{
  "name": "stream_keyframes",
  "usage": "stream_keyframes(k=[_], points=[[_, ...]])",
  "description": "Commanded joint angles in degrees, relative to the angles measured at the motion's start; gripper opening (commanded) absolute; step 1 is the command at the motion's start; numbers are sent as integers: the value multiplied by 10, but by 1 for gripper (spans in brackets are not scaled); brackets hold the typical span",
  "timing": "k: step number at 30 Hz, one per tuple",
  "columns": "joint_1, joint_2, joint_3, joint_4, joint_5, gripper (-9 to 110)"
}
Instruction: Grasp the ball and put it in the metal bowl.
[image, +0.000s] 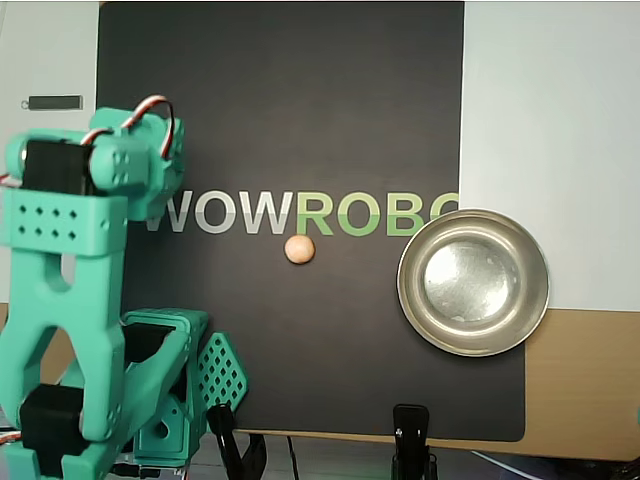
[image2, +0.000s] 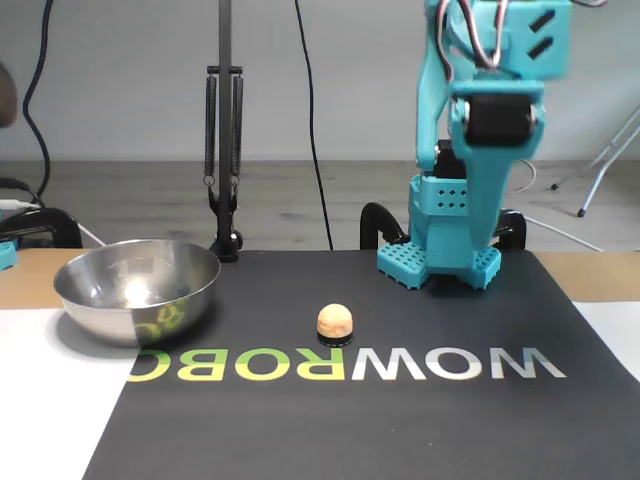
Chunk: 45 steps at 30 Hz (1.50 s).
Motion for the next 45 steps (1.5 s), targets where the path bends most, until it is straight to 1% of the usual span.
stream_keyframes(k=[1,7,20,29,40,45], points=[[3,-34,-41,3,-16,0],[4,-63,-40,0,-149,0],[61,-61,-30,1,-416,0],[59,-44,17,2,-617,0],[62,-9,55,3,-753,0],[68,-8,54,41,-794,0]])
